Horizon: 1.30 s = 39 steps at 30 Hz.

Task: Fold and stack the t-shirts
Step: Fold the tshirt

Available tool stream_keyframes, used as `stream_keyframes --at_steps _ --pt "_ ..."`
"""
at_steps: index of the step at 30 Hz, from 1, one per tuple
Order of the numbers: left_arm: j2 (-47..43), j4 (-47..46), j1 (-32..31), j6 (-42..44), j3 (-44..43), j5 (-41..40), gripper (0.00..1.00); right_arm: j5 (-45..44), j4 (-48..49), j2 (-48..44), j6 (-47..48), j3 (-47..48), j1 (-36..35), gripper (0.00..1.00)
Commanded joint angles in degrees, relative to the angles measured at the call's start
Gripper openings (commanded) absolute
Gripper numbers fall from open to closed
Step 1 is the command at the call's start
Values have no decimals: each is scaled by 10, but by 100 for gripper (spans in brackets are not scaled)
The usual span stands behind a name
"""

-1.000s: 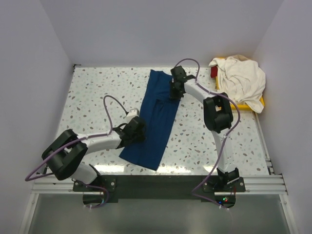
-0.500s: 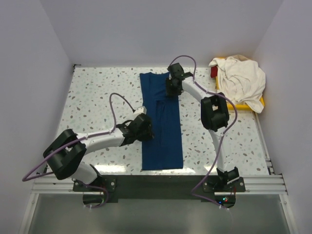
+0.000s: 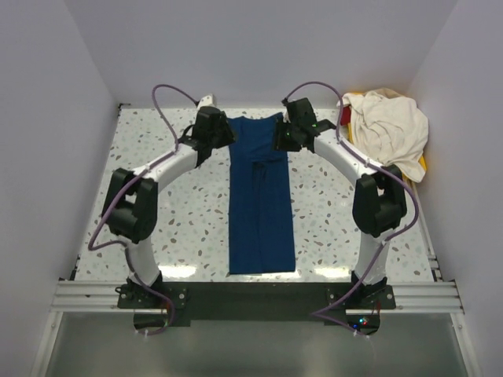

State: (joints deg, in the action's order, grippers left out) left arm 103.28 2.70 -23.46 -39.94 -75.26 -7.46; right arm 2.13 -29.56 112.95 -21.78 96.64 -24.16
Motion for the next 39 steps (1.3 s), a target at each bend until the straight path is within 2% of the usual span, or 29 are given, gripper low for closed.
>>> stream_keyframes --at_steps 1,2,10,13,18,26,32,35,36,39 --pt "100 -28 23 66 -107 24 43 33 53 -13 -29 -52 -19 43" --pt "122 -2 27 79 -128 23 43 40 56 -11 -28 -58 -29 43" --pt "356 19 56 163 -349 69 41 38 94 -48 -38 -144 -94 43" --pt "423 85 61 171 -442 49 40 22 96 -68 -35 -169 -119 43" --pt "422 59 71 164 -421 60 40 -18 99 -95 -45 -204 -168 44" --pt "437 52 76 167 -445 68 43 -75 106 -120 -77 -264 -255 44" --pt "462 48 86 169 -501 90 54 -80 105 -169 -89 -313 -261 44" --pt "467 31 94 171 -529 123 64 -84 94 -200 -89 -332 -260 45" --pt "459 25 95 174 -533 130 71 -86 89 -219 -88 -334 -260 45" --pt "427 -3 96 189 -543 151 83 -102 73 -253 -94 -350 -258 47"
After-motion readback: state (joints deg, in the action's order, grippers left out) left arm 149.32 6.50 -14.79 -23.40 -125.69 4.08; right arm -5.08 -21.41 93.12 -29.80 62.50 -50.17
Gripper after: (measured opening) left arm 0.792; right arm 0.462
